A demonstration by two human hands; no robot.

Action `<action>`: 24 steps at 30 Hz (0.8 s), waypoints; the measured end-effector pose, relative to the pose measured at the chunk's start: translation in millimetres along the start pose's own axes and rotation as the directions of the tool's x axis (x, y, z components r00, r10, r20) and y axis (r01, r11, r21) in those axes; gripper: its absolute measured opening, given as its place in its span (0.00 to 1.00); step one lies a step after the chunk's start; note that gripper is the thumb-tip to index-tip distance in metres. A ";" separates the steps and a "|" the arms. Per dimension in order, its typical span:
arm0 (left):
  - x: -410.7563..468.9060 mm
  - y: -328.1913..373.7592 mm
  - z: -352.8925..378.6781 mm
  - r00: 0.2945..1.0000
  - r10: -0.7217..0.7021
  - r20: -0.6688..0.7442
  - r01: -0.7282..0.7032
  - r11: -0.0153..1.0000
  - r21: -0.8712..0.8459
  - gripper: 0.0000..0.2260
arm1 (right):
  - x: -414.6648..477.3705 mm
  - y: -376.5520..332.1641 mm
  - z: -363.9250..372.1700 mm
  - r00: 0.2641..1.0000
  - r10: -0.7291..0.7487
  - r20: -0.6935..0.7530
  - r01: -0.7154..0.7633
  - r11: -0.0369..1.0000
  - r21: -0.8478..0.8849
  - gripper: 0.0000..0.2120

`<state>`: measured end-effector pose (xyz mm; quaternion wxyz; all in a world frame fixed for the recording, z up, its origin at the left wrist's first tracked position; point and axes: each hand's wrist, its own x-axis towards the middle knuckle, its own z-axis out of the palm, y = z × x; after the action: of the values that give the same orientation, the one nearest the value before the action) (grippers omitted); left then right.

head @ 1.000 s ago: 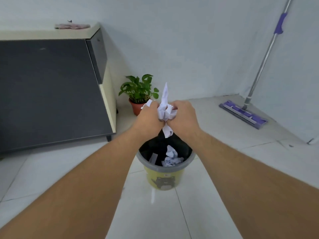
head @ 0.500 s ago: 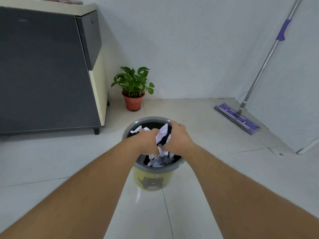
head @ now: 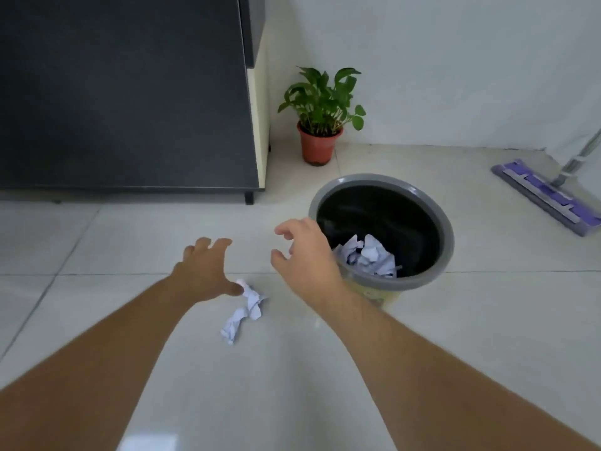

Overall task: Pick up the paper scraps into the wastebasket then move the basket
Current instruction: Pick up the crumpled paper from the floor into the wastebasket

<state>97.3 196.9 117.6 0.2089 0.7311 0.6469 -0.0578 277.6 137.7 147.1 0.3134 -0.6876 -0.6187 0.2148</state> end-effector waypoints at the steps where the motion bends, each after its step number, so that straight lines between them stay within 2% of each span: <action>1: -2.3 -11.7 14.4 0.999 -0.005 0.038 0.003 0.999 0.051 0.47 | -3.1 2.8 19.4 0.998 -0.006 0.061 0.007 1.000 -0.014 0.17; 5: -4.0 -39.9 67.6 0.987 0.036 0.158 -0.071 0.974 0.217 0.50 | -12.7 33.0 80.5 0.960 0.073 0.271 -0.049 0.994 -0.093 0.22; 9: 1.5 -41.1 113.0 0.964 0.056 0.260 -0.085 0.991 0.103 0.44 | -14.4 60.9 122.7 0.915 0.159 0.372 -0.099 0.979 -0.176 0.30; 13: 6.7 -36.3 146.3 0.955 0.061 0.289 -0.089 0.993 0.083 0.40 | -4.3 74.3 158.1 0.877 0.165 0.451 -0.026 0.954 -0.299 0.36; 16: 5.3 -40.3 158.0 0.963 0.058 0.262 -0.088 0.990 0.105 0.34 | 5.1 74.8 182.7 0.856 0.126 0.502 0.044 0.949 -0.312 0.32; 19: 3.5 -46.4 165.6 0.984 0.101 0.148 -0.119 0.986 0.121 0.27 | 1.1 78.6 200.2 0.802 0.102 0.589 0.132 0.931 -0.341 0.26; 22: 5.1 -48.7 168.8 0.990 0.062 0.126 -0.069 0.996 0.056 0.20 | -13.4 86.4 204.2 0.828 0.097 0.552 0.165 0.899 -0.406 0.17; 24: 7.8 -47.5 171.4 0.988 0.026 0.155 -0.023 1.000 -0.020 0.15 | -21.1 89.5 201.6 0.849 0.111 0.517 0.123 0.909 -0.398 0.14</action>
<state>84.2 142.5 -51.4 0.2659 0.7304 0.6202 -0.1061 201.0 146.8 -60.6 -0.0222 -0.6504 -0.7143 0.2573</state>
